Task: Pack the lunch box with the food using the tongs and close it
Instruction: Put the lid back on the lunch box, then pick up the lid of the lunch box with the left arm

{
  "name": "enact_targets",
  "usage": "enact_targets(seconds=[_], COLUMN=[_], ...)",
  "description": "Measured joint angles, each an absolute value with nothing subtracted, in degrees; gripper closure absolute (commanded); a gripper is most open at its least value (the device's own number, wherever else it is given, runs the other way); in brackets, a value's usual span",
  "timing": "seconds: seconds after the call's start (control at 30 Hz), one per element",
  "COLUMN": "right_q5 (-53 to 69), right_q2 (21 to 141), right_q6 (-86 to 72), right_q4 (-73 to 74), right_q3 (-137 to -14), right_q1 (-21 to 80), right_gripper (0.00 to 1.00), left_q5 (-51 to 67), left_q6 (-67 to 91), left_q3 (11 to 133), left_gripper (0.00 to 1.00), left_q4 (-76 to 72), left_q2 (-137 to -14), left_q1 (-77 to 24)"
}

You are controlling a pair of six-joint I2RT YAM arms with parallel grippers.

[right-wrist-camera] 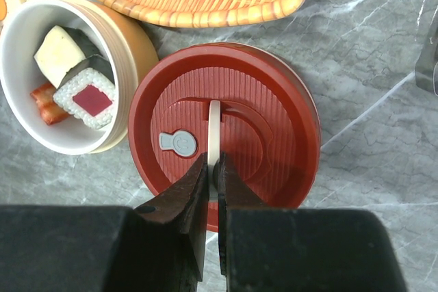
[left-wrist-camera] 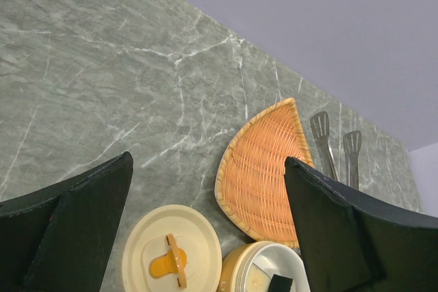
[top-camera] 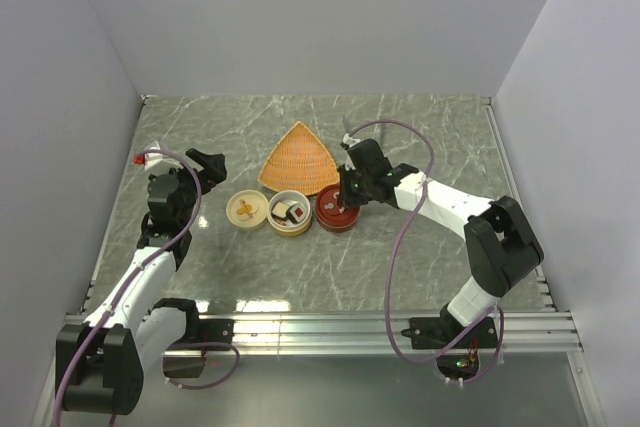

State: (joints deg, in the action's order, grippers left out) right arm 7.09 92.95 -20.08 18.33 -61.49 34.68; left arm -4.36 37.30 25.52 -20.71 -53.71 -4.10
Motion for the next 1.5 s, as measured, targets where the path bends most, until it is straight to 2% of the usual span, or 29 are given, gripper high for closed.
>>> enact_targets(seconds=[0.07,0.1,0.2,0.3,0.6,1.23,1.5], right_q5=[6.83,6.7,6.61,6.9,6.85,0.99,3.46], right_q2=[92.92,92.92,92.9,92.58,89.76,75.66,75.66], right_q6=[-20.08,-20.03,-19.75,-19.14,-17.76,-12.05,-11.33], right_q4=[18.33,18.33,18.83,18.83,19.25,19.05,16.21], right_q3=[-61.49,-61.52,-61.52,-61.63,-63.88,-70.94,-69.38], right_q1=[34.81,34.87,35.24,35.7,36.69,36.21,35.05], right_gripper=[0.81,0.71,0.55,0.45,0.4,0.37,0.37], left_q5=[-4.36,-4.38,-4.36,-4.36,-4.36,-4.93,-6.13], left_q6=[37.32,37.32,37.32,37.32,37.32,40.64,42.02], left_q3=[25.52,25.52,25.52,25.52,25.52,23.09,22.44], left_gripper=[0.0,0.01,0.0,0.01,0.01,0.03,0.04], left_q4=[-20.71,-20.71,-20.71,-20.71,-20.71,-17.26,-13.06], left_q2=[-53.71,-53.71,-53.71,-53.71,-53.71,-49.04,-54.72], left_q1=[-4.1,-4.1,-4.1,-4.1,-4.1,-4.4,-9.26])
